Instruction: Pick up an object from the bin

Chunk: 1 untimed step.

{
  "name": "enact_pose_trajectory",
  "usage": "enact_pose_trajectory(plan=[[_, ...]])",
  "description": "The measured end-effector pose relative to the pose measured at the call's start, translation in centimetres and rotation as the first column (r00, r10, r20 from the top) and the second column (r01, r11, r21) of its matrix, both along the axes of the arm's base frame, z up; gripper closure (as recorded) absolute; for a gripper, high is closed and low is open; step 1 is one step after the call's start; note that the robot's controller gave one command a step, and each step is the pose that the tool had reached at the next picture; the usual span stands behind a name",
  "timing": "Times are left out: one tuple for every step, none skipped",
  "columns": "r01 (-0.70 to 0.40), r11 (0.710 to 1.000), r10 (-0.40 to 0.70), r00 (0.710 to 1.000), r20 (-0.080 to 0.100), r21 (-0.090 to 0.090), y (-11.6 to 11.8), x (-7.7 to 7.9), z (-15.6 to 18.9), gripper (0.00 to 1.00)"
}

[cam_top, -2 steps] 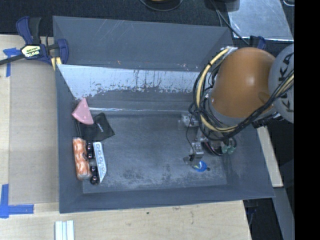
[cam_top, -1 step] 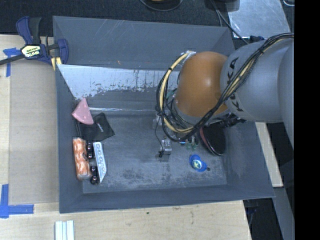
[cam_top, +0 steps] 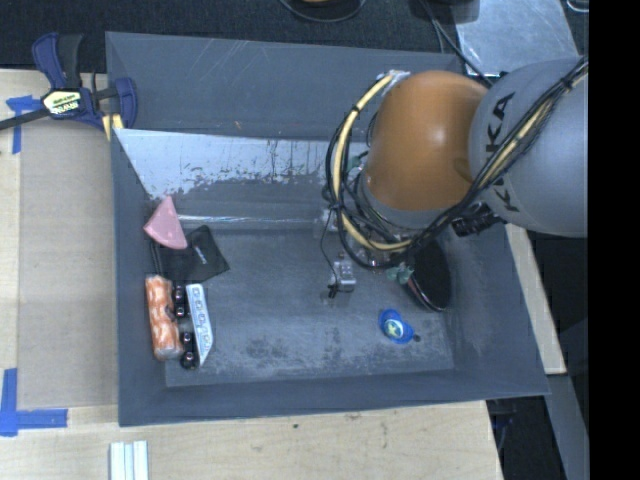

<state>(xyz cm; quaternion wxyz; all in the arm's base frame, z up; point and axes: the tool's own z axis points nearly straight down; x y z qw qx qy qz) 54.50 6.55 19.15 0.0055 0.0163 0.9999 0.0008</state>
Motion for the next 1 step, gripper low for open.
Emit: enact_pose_trajectory(plan=[[0.203, 0.979, -0.203, 0.979, -0.01, -0.002, -7.77, 3.72, 0.2, 0.0]])
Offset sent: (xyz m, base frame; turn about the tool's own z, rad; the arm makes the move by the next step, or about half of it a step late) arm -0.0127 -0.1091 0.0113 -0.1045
